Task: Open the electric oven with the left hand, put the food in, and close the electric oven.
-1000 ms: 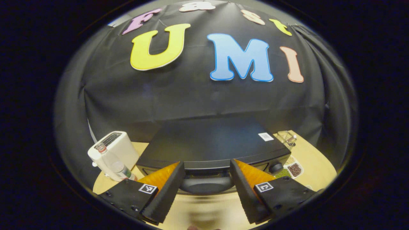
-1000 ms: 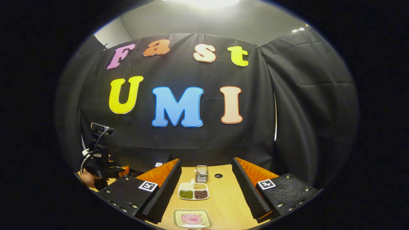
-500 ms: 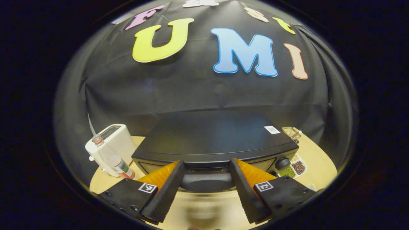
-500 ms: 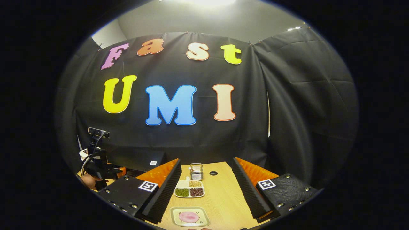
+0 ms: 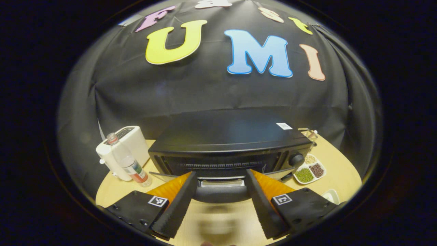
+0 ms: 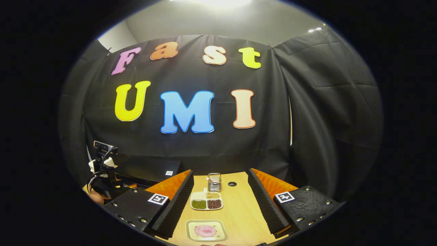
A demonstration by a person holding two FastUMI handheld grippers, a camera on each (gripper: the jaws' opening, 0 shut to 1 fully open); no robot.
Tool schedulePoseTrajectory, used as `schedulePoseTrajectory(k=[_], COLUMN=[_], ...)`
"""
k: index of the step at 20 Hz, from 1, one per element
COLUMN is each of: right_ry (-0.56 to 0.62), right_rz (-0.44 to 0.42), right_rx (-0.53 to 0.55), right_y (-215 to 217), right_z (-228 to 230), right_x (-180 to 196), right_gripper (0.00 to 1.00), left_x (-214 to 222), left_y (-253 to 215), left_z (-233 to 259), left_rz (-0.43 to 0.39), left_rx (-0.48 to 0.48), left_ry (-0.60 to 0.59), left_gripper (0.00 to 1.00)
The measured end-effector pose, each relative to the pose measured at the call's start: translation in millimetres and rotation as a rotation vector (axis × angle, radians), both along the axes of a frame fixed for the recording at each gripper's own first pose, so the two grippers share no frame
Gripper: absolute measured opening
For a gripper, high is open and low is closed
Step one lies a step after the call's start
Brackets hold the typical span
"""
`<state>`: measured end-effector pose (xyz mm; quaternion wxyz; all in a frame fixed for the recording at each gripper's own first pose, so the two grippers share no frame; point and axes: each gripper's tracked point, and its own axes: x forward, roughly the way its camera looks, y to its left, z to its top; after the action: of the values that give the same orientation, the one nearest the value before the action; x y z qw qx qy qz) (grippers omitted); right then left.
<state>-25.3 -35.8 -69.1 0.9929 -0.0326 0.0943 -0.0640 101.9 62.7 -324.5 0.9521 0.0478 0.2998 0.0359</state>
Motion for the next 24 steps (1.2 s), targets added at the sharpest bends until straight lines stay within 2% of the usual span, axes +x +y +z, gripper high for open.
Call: schedulePoseTrajectory(k=[4,7,12,14,16,17,19,22,24], right_ry=[0.015,0.021,0.030,0.044,0.058,0.065,0.072,0.088,0.099], right_rz=[0.020,0.030,0.039,0.041,0.043,0.043,0.045,0.051,0.058], right_rx=[0.007,0.006,0.009,0.018,0.023,0.025,0.032,0.027,0.021], right_y=[6.4,10.6,12.7,13.3,13.5,13.2,13.2,13.7,12.8], right_z=[-3.9,-4.1,-7.7,-11.7,-15.2,-16.6,-18.8,-23.9,-25.9], right_x=[-2.3,-5.2,-11.7,-13.2,-15.4,-16.1,-17.5,-20.4,-21.4], right_gripper=[0.98,0.98,0.98,0.98,0.98,0.98,0.98,0.98,0.98], left_x=[-21.7,-38.5,-60.2,-62.5,-70.9,-78.9,-89.7,-99.5,-98.2], left_y=[-0.6,-1.8,-1.6,-2.2,-2.0,-1.9,-1.8,-0.1,-1.9], left_z=[-9.4,-19.4,-35.9,-39.9,-47.4,-52.8,-63.1,-75.4,-65.8], left_rz=[-0.012,-0.013,-0.018,-0.020,-0.020,-0.018,-0.007,0.012,0.024], left_rx=[-0.003,-0.012,-0.024,-0.022,-0.021,-0.023,-0.027,-0.024,-0.043], left_ry=[0.026,0.051,0.085,0.098,0.111,0.120,0.152,0.188,0.161], left_gripper=[0.93,0.99,0.99,0.93,0.96,0.93,0.99,0.95,0.93])
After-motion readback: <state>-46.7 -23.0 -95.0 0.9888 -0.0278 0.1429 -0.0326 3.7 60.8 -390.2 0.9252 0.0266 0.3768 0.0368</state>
